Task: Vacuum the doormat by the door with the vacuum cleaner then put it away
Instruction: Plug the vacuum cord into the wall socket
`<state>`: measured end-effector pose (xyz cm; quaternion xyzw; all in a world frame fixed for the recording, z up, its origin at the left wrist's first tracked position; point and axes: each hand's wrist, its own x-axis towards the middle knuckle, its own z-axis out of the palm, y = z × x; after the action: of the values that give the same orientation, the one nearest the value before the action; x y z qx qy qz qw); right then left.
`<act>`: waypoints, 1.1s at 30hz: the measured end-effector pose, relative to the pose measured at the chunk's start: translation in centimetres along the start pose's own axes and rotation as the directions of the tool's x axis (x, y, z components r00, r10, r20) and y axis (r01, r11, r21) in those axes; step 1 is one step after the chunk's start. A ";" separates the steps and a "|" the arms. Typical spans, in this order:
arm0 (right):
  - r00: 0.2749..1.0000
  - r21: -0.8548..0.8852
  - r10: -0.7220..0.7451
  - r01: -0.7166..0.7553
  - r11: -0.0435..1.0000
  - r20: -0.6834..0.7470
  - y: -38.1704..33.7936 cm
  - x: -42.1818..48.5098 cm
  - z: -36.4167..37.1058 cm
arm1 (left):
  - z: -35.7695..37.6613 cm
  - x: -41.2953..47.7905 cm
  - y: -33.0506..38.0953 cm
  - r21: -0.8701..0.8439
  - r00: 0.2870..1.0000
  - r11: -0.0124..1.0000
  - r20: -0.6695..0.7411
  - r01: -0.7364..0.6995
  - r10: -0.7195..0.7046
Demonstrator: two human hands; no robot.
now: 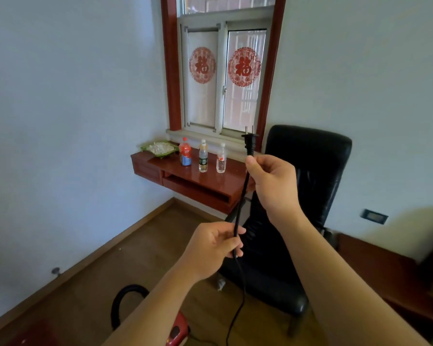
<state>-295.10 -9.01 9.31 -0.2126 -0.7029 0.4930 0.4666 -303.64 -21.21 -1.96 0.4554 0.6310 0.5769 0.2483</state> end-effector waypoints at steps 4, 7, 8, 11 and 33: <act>0.997 -0.068 -0.009 0.004 0.998 -0.072 -0.7 -1.6 -1.9 | 1.3 -0.6 0.3 -0.007 0.996 0.999 0.079 -0.048 0.049; 0.993 -0.083 -0.014 0.004 0.997 -0.119 -1.5 -2.5 -3.8 | 2.6 -0.7 0.9 -0.021 0.989 0.997 0.131 -0.073 0.075; 0.991 -0.086 -0.017 0.005 0.996 -0.134 -1.7 -2.8 -4.6 | 3.2 -0.7 1.3 -0.024 0.986 0.997 0.145 -0.080 0.082; 0.985 -0.103 -0.030 0.013 0.995 -0.172 -2.6 -3.8 -7.1 | 5.2 -0.7 2.5 -0.036 0.979 0.995 0.175 -0.098 0.103; 0.881 -0.128 0.014 -0.084 0.988 -0.472 -5.1 -14.0 -41.2 | 37.6 -4.3 11.4 -0.058 0.888 0.983 0.423 -0.172 0.180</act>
<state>-252.02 -1.40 10.87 -0.3766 -0.5971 0.3862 0.5937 -266.86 -6.96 0.12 0.6234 0.5121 0.4895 0.3310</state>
